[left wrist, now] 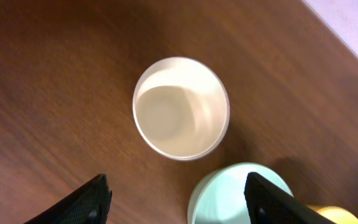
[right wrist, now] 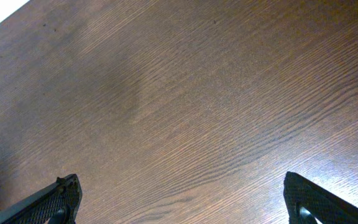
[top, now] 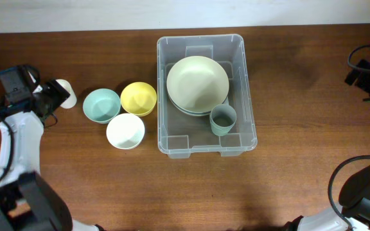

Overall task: Pack container
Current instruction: 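Move the left gripper back to the white cup, then grasp the white cup rim with the left gripper and lift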

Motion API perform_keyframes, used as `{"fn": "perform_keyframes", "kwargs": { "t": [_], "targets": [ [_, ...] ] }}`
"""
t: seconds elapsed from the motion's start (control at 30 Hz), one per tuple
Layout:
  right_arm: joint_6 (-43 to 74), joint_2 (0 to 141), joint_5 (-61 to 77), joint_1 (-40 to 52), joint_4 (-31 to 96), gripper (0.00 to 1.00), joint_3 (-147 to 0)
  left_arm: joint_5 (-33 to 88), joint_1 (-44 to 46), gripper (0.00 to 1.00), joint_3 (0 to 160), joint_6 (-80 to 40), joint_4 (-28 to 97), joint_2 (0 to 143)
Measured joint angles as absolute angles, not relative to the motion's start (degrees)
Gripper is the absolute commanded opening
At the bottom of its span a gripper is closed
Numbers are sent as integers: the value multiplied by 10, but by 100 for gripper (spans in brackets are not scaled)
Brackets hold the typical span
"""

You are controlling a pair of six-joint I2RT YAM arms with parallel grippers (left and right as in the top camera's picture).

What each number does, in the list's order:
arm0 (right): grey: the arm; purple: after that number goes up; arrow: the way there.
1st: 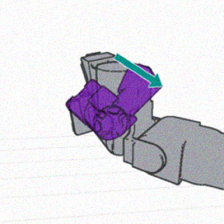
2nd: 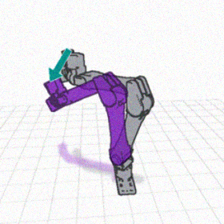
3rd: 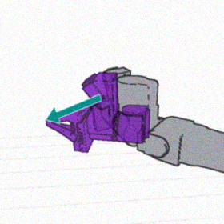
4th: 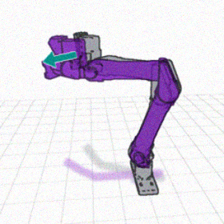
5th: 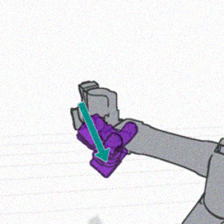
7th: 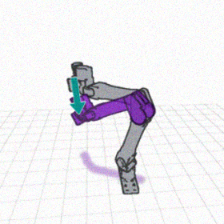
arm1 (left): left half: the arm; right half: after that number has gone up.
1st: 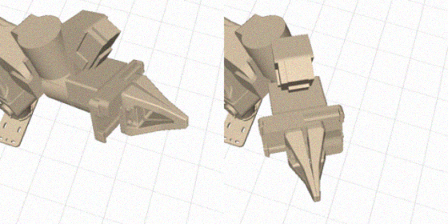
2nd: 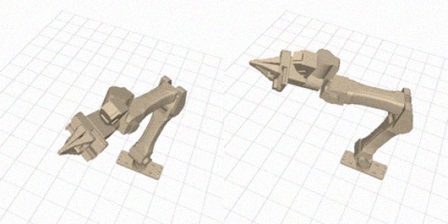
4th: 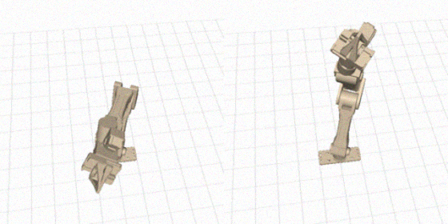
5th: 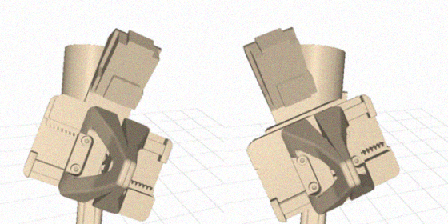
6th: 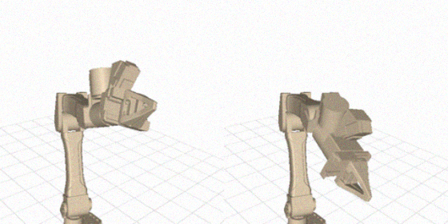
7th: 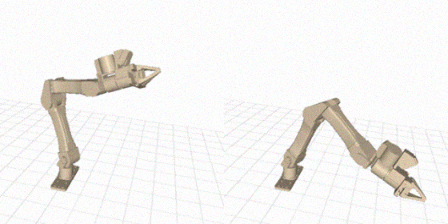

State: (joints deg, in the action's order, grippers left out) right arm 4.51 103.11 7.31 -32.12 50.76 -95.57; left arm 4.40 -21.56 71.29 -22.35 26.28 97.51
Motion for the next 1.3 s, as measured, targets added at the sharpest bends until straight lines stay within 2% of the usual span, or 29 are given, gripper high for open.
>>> {"fn": "perform_keyframes", "kwargs": {
  "t": [0.2,0.43,0.47,0.53,0.57,0.6,0.67,0.7,0.9,1.13,1.3],
  "targets": [
    [45,1031,73,-321,507,99,-956,46,-230,75,713,-269,215,1060],
    [45,1031,73,-321,507,99,-956,31,-232,74,713,-276,189,1100],
    [45,1031,73,-321,508,99,-956,30,-232,70,713,-276,187,1106],
    [45,1031,73,-321,507,99,-956,29,-233,42,713,-278,181,1121],
    [45,1031,73,-321,507,99,-956,28,-234,34,713,-281,181,1126],
    [45,1031,73,-321,508,99,-956,28,-234,21,713,-281,181,1129],
    [45,1031,73,-321,508,99,-956,29,-237,12,713,-282,178,1131],
    [45,1031,73,-321,508,99,-956,29,-238,1,716,-283,178,1131],
    [46,1031,73,-321,507,99,-956,74,-245,1,759,-283,214,1130],
    [46,1031,73,-321,507,99,-956,220,-242,1,811,-255,256,1054],
    [45,1031,73,-321,507,99,-956,318,-165,1,820,-176,279,970]
  ]
}}
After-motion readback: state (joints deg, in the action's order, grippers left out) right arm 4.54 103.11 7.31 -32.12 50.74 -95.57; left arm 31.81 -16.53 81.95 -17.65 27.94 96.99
